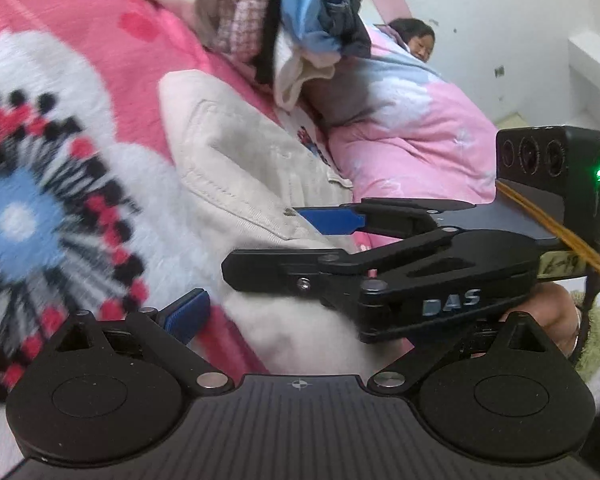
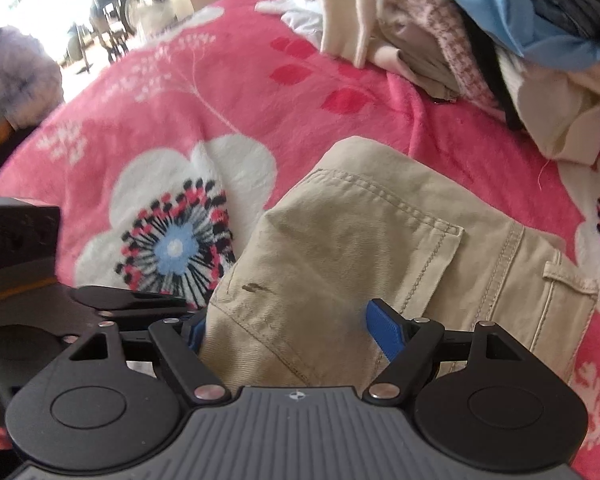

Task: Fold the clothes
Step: 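Close the right gripper on the edge of the beige trousers, then lift and fold the gripped trousers edge upward with the right gripper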

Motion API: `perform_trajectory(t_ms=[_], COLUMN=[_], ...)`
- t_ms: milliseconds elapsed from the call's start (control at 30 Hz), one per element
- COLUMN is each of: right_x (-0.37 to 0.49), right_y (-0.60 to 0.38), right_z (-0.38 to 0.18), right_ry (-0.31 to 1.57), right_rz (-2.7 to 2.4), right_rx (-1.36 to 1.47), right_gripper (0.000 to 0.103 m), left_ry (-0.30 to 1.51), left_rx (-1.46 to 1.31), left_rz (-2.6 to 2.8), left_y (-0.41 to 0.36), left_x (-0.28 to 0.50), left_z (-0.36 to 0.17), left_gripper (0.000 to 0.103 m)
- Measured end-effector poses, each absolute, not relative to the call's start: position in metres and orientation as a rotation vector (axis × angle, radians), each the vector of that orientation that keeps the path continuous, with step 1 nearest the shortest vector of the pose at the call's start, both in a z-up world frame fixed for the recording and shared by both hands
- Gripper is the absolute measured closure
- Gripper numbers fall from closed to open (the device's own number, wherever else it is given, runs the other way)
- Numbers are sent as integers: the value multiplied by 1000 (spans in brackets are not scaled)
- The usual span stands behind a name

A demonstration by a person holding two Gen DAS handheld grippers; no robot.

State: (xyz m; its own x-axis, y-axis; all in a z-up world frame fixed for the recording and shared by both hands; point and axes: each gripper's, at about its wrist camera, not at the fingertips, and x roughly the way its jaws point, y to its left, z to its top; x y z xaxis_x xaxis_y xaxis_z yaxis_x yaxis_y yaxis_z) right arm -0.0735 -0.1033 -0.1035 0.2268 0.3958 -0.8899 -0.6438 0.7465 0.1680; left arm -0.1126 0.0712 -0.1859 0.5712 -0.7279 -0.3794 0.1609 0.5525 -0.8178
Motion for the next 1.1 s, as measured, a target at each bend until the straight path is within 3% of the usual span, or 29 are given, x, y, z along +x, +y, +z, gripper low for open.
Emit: perform_trajectory(t_ms=[300, 567, 833, 1000, 1100], right_x=[-53, -34, -20, -1, 14], right_y=[-163, -276, -328, -320, -317], right_z=[-90, -73, -128, -154, -163], right_ry=[1170, 1015, 1097, 1108, 1091], right_rz=[772, 528, 411, 520, 569], right_rx=[89, 386, 550, 576, 616], right_gripper=[21, 21, 21, 15, 14], left_ry=[815, 868, 850, 887, 916], left_rx=[-814, -883, -967, -858, -842], left_rz=[-628, -664, -715, -689, -646], left_y=[63, 67, 68, 59, 59], left_x=[-90, -76, -72, -71, -70], left_z=[-185, -190, -195, -190, -189], left_gripper=[5, 3, 3, 8, 19])
